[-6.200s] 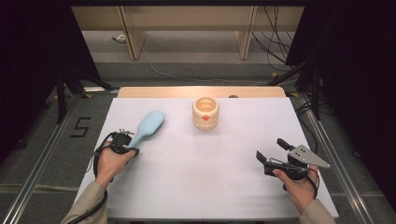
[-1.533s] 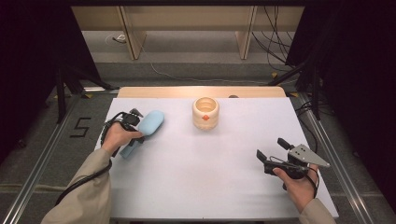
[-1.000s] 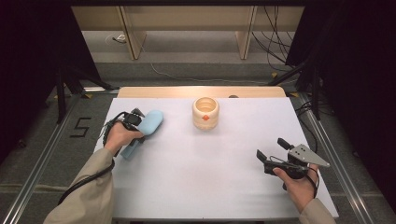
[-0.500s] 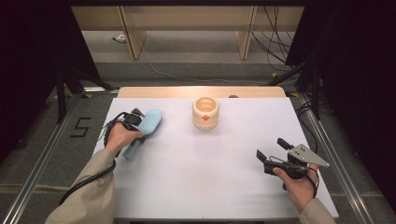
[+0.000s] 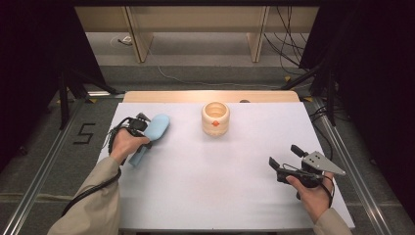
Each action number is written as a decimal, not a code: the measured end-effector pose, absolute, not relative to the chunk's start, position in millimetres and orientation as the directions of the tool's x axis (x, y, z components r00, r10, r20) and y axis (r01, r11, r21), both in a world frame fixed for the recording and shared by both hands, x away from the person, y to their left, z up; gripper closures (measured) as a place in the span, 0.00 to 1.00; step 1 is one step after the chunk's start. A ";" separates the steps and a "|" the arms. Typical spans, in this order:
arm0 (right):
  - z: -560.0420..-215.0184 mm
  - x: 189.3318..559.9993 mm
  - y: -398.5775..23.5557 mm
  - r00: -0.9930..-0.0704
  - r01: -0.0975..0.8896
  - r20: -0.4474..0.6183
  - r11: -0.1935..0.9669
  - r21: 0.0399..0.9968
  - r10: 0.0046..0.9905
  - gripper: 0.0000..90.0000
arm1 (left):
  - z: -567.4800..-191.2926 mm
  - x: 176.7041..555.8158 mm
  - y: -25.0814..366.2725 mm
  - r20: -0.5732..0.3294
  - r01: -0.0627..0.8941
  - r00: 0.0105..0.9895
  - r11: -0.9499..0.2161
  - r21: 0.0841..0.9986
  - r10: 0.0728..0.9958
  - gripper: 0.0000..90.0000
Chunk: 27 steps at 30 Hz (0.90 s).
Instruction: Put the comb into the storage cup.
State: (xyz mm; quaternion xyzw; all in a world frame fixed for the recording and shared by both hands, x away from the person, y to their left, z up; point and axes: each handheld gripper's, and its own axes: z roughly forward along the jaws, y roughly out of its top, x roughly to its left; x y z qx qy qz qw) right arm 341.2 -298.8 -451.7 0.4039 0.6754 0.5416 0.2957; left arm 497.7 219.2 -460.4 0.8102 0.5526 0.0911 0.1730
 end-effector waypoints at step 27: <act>-451.6 341.2 -298.0 -0.498 0.225 0.037 0.087 0.970 0.866 0.08 | -448.5 485.9 222.3 -0.026 0.801 0.368 -0.303 0.517 0.929 0.77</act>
